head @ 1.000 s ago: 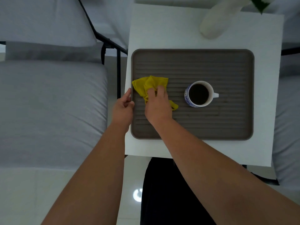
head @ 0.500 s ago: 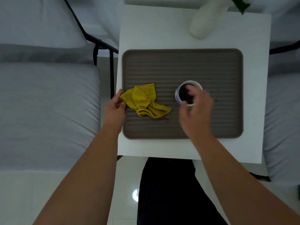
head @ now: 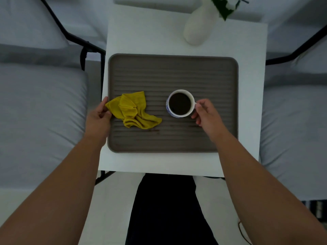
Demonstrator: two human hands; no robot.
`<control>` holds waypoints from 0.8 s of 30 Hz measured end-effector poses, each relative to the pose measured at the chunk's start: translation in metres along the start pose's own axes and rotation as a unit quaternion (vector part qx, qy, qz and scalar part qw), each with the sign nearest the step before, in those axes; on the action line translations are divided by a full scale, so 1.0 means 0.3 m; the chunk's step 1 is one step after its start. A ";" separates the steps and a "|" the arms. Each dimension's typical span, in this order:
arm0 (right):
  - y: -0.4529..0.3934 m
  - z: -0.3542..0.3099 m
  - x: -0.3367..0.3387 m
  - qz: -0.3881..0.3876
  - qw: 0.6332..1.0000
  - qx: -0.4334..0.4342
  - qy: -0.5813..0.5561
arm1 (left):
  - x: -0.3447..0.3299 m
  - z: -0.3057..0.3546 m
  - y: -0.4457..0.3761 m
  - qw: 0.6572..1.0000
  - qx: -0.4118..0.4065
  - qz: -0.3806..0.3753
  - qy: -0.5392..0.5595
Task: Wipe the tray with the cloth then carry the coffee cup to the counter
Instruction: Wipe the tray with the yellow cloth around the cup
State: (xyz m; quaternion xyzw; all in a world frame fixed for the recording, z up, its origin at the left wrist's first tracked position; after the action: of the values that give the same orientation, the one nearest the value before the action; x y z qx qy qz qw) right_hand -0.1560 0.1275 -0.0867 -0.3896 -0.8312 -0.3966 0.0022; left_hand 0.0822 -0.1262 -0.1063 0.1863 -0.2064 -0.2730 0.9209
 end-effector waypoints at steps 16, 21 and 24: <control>-0.066 0.005 0.065 -0.010 0.993 0.015 -0.116 | -0.006 -0.003 0.005 1.000 -0.004 0.004 -0.021; -0.123 -0.027 0.133 0.023 0.991 0.015 -0.135 | -0.002 -0.004 0.001 1.000 -0.009 0.000 -0.025; -0.157 -0.038 0.161 0.041 0.989 0.004 -0.145 | -0.002 0.000 0.005 1.000 -0.012 0.001 -0.029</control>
State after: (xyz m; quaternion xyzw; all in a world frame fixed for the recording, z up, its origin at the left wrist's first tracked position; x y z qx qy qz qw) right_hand -0.2236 0.1332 -0.0948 -0.4767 -0.8078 -0.3318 -0.1005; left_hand 0.0823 -0.1249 -0.1057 0.1670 -0.2294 -0.2803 0.9170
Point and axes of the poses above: each hand's wrist, its own y-axis away from the middle knuckle, its own x-axis out of the back of the hand, z = x × y, the point moved 7 cm from there along -y, towards the middle knuckle, and after that the axes turned 6 degrees about -x, right-handed, at the moved point
